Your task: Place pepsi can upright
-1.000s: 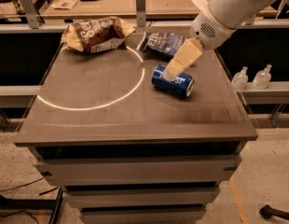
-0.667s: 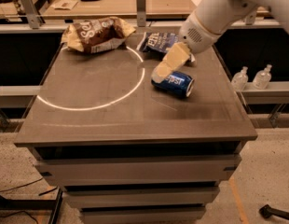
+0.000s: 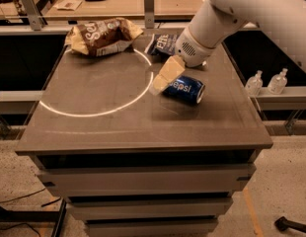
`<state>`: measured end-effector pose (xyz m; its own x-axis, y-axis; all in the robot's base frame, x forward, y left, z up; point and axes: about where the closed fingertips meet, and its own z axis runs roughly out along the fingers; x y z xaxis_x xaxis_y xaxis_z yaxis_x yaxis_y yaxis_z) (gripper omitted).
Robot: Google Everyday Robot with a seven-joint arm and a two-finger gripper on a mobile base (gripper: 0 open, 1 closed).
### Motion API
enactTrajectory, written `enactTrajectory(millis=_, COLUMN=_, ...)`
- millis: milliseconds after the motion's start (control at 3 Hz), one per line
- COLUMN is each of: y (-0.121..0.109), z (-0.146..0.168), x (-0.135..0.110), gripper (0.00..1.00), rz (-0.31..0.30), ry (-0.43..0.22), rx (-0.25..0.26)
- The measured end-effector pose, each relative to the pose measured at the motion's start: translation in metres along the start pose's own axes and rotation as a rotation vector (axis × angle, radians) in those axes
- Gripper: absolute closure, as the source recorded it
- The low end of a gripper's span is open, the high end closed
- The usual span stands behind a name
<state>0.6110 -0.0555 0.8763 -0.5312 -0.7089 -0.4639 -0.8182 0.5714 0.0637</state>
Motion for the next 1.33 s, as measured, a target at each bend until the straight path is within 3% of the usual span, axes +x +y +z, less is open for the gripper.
enactTrajectory(millis=333, y=0.004, z=0.018, x=0.006, gripper=0.0, rz=-0.046, ry=0.022, rx=0.012)
enactTrajectory(millis=667, y=0.005, z=0.025, x=0.019, gripper=0.18, rz=-0.093, ry=0.043, rx=0.019)
enactTrajectory(millis=1333, y=-0.006, z=0.009, x=0.05, gripper=0.65, rz=-0.182, ry=-0.045, rx=0.026)
